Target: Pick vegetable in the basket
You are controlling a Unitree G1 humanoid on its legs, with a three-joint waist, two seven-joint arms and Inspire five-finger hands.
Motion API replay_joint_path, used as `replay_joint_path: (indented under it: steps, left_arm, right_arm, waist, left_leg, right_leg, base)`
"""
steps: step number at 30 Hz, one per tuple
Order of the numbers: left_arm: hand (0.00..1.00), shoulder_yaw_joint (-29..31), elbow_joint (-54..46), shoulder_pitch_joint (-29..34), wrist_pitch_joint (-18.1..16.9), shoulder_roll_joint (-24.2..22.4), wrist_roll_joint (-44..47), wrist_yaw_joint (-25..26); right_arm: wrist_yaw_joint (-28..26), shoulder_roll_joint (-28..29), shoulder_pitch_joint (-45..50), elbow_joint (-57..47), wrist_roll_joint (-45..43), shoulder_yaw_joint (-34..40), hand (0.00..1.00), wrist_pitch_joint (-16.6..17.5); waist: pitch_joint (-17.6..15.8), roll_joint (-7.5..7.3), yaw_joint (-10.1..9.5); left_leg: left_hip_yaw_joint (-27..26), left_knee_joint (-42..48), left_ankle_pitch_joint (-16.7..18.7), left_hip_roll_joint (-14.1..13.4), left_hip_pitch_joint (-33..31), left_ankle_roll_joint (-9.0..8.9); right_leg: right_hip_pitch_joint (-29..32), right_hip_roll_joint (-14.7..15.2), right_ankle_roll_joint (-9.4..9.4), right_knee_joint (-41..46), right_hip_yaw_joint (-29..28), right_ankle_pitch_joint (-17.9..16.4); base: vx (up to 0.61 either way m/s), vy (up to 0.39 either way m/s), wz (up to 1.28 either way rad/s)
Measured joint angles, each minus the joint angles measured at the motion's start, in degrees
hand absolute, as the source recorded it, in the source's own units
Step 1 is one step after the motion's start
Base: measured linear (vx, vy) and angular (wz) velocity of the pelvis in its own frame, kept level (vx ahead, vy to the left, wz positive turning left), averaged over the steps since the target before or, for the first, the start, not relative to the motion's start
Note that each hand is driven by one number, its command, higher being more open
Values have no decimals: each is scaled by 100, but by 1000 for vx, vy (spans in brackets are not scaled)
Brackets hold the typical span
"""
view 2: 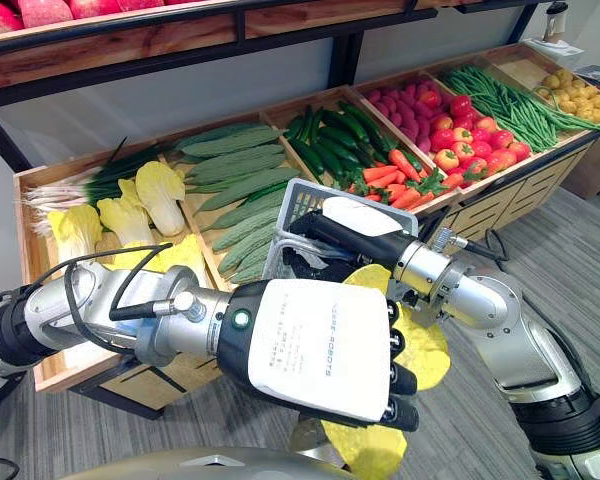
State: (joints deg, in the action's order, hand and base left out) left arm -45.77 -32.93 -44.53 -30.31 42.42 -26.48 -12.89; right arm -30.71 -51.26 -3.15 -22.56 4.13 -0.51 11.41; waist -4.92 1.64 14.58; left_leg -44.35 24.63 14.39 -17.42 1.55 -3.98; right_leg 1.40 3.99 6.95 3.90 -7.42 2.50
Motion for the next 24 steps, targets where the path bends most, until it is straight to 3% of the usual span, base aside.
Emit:
replay_joint_path:
  steps: [7,19,24]
  left_arm:
    - [0,-140,771,189,-144,17,-350,85]
    - [0,-1106,1554,250,-319,191,-582,173]
    - [0,-1248,1669,450,-330,218,-579,165]
  right_arm:
    - [-81,-2,20,-48,-148,147,0,-102]
    - [-151,-525,31,-602,-401,229,0,-108]
    - [-209,-568,31,-731,-531,210,0,-108]
  waist:
    - [-4,-7,12]
    - [-22,-36,152]
    - [-21,-35,209]
  left_leg:
    - [-9,-9,-4,4,6,1]
    - [-401,-93,25,-13,210,-86]
    - [-481,-97,25,-18,215,-88]
  right_leg:
    - [3,-3,0,-5,-38,0]
    - [78,-68,0,-7,-357,0]
    - [148,-81,3,9,-411,2]
  base:
    - [-5,49,-1]
    - [21,47,-15]
    - [12,40,-8]
